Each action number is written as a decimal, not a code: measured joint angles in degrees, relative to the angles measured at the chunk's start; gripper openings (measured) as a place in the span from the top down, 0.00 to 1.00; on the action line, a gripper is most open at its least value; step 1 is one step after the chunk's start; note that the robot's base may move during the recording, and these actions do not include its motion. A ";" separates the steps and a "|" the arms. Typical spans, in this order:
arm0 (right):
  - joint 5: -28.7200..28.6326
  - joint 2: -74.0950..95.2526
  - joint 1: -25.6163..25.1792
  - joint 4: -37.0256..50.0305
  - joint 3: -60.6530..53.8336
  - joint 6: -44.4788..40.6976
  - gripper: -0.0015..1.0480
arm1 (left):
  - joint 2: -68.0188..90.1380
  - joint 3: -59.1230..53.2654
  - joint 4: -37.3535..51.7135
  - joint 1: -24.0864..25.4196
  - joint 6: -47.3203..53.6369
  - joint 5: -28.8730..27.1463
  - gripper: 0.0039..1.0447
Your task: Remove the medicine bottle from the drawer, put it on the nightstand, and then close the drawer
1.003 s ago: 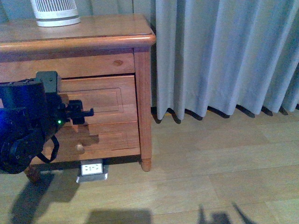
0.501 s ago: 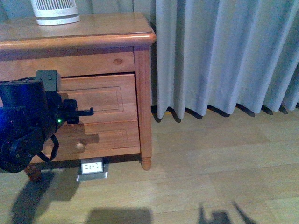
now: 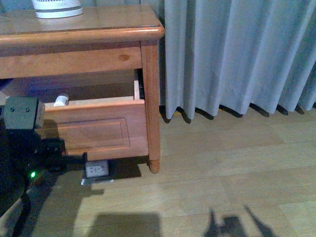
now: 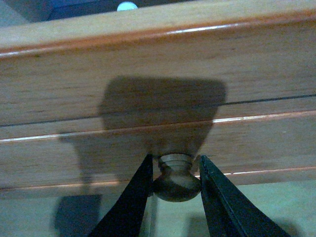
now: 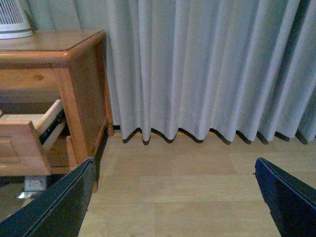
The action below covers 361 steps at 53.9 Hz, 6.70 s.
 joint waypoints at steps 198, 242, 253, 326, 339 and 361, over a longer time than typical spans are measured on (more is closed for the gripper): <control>13.14 7.65 4.74 1.18 1.27 2.86 0.07 | -123.80 -32.96 -68.85 9.94 -2.67 11.02 0.06; 8.87 105.96 20.63 5.79 61.70 18.73 0.07 | -123.80 -32.96 -68.85 9.94 -2.64 11.06 0.06; 9.40 114.81 22.97 8.50 66.53 19.56 0.07 | -123.80 -32.96 -68.85 9.94 -2.67 11.06 0.06; 13.16 135.82 26.51 7.19 86.36 18.78 0.70 | -123.80 -32.96 -68.85 9.94 -2.67 11.06 0.06; 12.09 125.98 24.98 1.90 81.22 26.43 0.72 | -123.80 -32.96 -68.85 9.94 -2.64 11.06 0.06; 12.68 100.19 25.55 -12.02 68.87 39.23 0.73 | -123.80 -32.96 -68.85 9.94 -2.67 11.06 0.06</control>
